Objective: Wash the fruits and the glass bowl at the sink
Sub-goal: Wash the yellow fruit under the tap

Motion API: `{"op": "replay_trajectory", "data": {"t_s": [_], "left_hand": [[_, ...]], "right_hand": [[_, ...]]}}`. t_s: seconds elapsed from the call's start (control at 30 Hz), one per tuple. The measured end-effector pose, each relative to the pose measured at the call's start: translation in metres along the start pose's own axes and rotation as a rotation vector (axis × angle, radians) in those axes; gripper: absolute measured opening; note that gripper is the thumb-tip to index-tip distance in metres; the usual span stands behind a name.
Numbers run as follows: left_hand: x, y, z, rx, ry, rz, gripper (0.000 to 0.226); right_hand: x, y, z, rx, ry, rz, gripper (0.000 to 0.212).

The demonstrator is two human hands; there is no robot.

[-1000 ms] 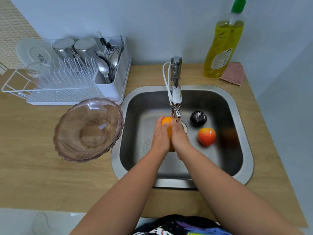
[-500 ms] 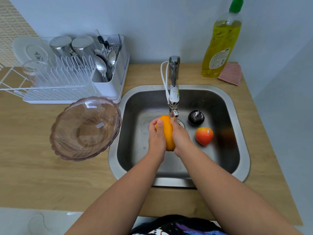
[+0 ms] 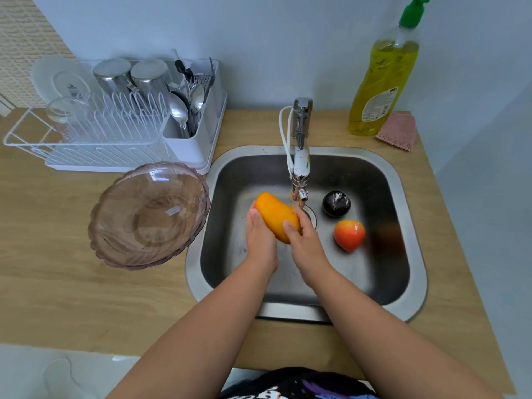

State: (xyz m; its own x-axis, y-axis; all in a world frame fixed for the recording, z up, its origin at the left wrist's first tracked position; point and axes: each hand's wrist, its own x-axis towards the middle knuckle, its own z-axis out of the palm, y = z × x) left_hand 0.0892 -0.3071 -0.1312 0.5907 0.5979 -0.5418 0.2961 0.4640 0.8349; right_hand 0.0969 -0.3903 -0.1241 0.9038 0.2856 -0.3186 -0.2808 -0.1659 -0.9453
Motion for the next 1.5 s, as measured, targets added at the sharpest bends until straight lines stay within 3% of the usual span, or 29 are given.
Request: {"op": "replay_trajectory", "data": {"t_s": [0.07,0.17,0.23,0.3,0.4,0.5,0.57,0.67,0.73,0.87,1.1,1.23,1.33,1.4,1.5], "left_hand": [[-0.002,-0.001,0.000,-0.017,-0.062,-0.053,0.059],[0.002,-0.010,0.000,-0.008,-0.160,-0.068,0.100],[-0.003,-0.002,0.002,0.011,-0.184,-0.043,0.077],[-0.001,0.002,0.000,0.009,-0.203,-0.030,0.050],[0.004,0.001,-0.005,0.060,-0.257,0.010,0.057],[-0.002,-0.003,-0.007,0.151,-0.286,0.059,0.054],[-0.002,-0.007,-0.010,0.186,-0.291,0.119,0.056],[-0.001,-0.002,-0.010,0.208,-0.297,0.152,0.053],[-0.003,0.006,-0.005,0.177,-0.281,0.115,0.055],[-0.003,0.021,0.003,0.100,-0.219,0.061,0.043],[0.001,0.028,-0.015,0.183,-0.233,-0.051,0.026],[-0.004,0.028,-0.034,0.261,-0.393,-0.101,0.034],[-0.012,0.024,-0.042,0.333,-0.514,-0.153,0.055],[-0.013,0.019,-0.047,0.349,-0.494,-0.147,0.063],[-0.012,0.012,-0.058,0.355,-0.321,-0.056,0.065]], "right_hand": [[0.003,-0.005,-0.006,-0.078,-0.005,-0.083,0.052],[0.000,-0.013,-0.006,-0.075,-0.042,-0.053,0.062],[0.002,-0.016,-0.005,-0.026,-0.016,-0.009,0.054],[0.007,-0.024,-0.006,-0.045,-0.015,0.019,0.033],[0.015,-0.042,-0.008,0.007,-0.046,0.212,0.010],[0.018,-0.052,-0.012,-0.004,0.004,0.399,0.023],[0.019,-0.049,-0.011,-0.072,0.026,0.470,0.043],[0.020,-0.030,-0.012,-0.383,-0.004,0.311,0.069],[0.016,-0.022,-0.014,-0.506,0.010,0.145,0.064],[0.005,-0.013,-0.010,-0.324,0.032,0.031,0.045],[0.007,-0.005,-0.025,-0.260,0.060,-0.075,0.054],[0.008,-0.001,-0.029,0.144,0.081,0.019,0.059],[0.006,-0.001,-0.022,0.249,0.110,0.065,0.059],[0.002,0.000,-0.012,0.221,0.125,0.089,0.052],[-0.005,0.004,0.000,0.081,0.130,0.200,0.042]]}}
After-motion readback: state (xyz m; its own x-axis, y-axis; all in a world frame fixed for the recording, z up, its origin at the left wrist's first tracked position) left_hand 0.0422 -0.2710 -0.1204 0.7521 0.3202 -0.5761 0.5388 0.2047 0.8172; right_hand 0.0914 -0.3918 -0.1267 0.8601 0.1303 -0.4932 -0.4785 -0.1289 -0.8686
